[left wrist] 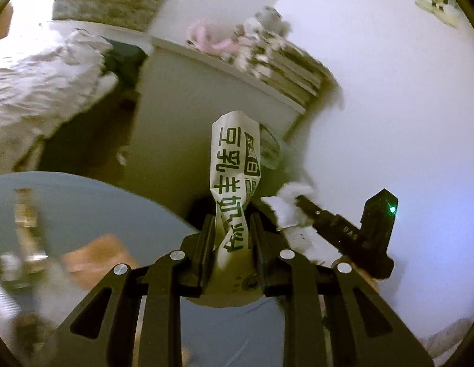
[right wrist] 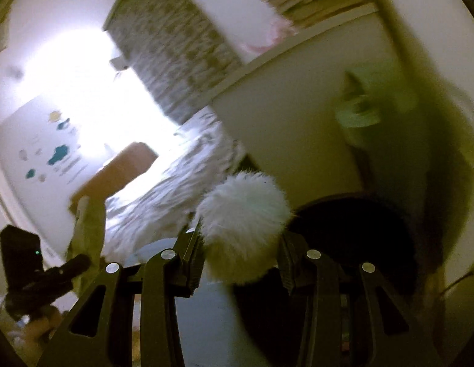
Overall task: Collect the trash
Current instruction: 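Move both items over the black bin and open both grippers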
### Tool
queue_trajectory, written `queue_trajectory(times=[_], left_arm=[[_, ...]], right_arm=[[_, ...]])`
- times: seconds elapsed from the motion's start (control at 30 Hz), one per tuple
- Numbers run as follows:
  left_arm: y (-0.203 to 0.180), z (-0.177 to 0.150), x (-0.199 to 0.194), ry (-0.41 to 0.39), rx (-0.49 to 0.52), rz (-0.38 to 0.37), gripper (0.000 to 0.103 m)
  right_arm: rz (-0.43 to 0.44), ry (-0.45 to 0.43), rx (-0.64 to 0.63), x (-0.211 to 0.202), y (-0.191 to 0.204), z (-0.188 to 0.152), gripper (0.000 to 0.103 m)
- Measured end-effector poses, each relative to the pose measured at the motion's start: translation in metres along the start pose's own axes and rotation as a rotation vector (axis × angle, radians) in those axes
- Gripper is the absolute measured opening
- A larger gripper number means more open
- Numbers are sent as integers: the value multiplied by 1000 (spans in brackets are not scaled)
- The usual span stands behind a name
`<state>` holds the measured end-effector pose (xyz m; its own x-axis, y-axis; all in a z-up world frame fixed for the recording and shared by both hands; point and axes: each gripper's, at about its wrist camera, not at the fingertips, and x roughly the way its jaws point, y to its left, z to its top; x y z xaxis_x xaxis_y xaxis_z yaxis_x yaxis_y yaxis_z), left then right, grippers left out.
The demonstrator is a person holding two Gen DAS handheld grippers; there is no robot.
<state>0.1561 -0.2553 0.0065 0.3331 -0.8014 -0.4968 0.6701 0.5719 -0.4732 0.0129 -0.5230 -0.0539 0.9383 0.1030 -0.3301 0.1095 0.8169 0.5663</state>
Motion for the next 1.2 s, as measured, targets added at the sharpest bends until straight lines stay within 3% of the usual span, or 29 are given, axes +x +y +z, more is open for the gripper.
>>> queue_trajectory(times=[0.13,0.37,0.8,0.97,1.0,1.1,1.2], left_arm=[[-19,0,55,52,-10,-33,24],[-35,-1,114,120,-12,-28,25],[-36,-10,160,182,-29,-9,25],[-35,-11,167,198,-37,7,27],[-35,-10,168,202,-37,12,32],[-35,-11,166,197,-42,30,65],[-37,-11,157,169,-26,46,72]], right_arm=[[-48,-16,4,1,-27,-5,41],[-102,-13,6,17,-53,-3,41],[-129,15,47,26,-69,-2,41],[-131,17,76,28,-72,-3,46],[-131,14,82,29,-73,-3,50],[-129,3,94,30,-75,-1,59],[-126,-8,104,31,-76,-1,67]])
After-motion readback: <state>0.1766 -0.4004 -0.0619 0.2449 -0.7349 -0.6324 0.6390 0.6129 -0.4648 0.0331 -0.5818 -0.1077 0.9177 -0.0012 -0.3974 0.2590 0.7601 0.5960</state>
